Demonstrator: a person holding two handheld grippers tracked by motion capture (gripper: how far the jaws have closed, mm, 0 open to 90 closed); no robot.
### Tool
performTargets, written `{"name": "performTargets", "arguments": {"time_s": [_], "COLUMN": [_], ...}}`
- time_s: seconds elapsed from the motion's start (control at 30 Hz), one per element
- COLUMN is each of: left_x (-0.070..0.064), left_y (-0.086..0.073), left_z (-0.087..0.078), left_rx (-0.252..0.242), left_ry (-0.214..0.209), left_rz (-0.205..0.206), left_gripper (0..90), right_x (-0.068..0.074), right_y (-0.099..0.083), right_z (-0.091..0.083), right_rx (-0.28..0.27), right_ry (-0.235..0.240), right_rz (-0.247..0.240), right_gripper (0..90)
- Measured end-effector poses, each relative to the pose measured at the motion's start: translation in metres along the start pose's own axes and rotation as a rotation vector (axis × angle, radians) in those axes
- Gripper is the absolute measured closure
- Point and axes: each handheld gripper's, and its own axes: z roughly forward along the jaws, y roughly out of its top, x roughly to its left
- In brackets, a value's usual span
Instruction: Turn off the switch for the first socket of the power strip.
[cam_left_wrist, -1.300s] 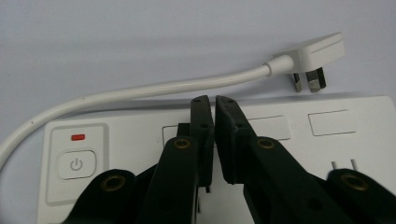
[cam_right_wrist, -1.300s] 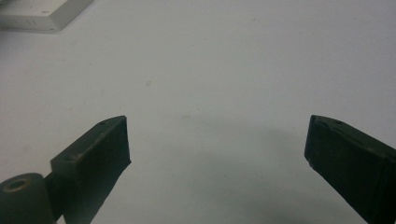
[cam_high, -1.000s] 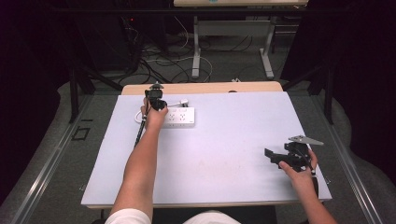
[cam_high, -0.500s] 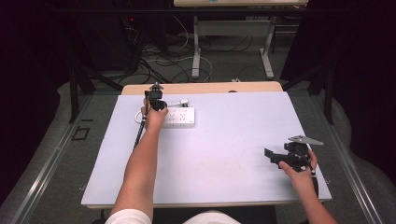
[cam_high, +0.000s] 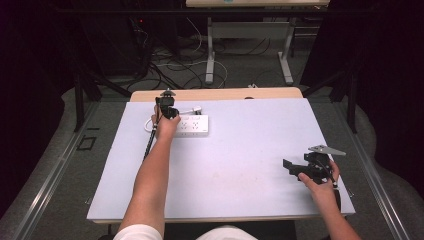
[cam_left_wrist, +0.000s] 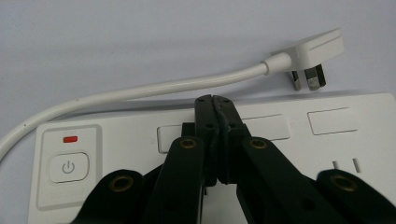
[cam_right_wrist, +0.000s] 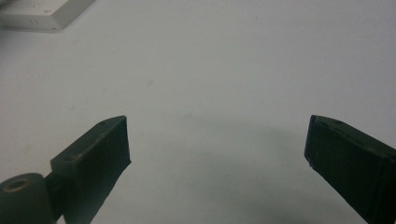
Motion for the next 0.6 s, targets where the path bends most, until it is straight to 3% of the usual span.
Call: {"name": "performTargets", "arguments": {"time_s": [0.3,0.6], "left_x": [0.0015,-0.0024], "left_y": [-0.0035,-0.0044], "left_z": [-0.0013,-0.0027], "left_rx": [-0.011,0.0], "left_ry": [-0.016,-0.041], "left_rz": [0.007,0.016], "left_gripper": [89.5,81.1], "right_x": [0.0002,0.0008], "right_y": [0.0001,0.0], "right_z": [0.0,0.0015], "right_rx": [0.0,0.003], "right_ry": [0.001,0.003], "right_rz": [0.002,0.007], "right_gripper": [6.5,6.6]}}
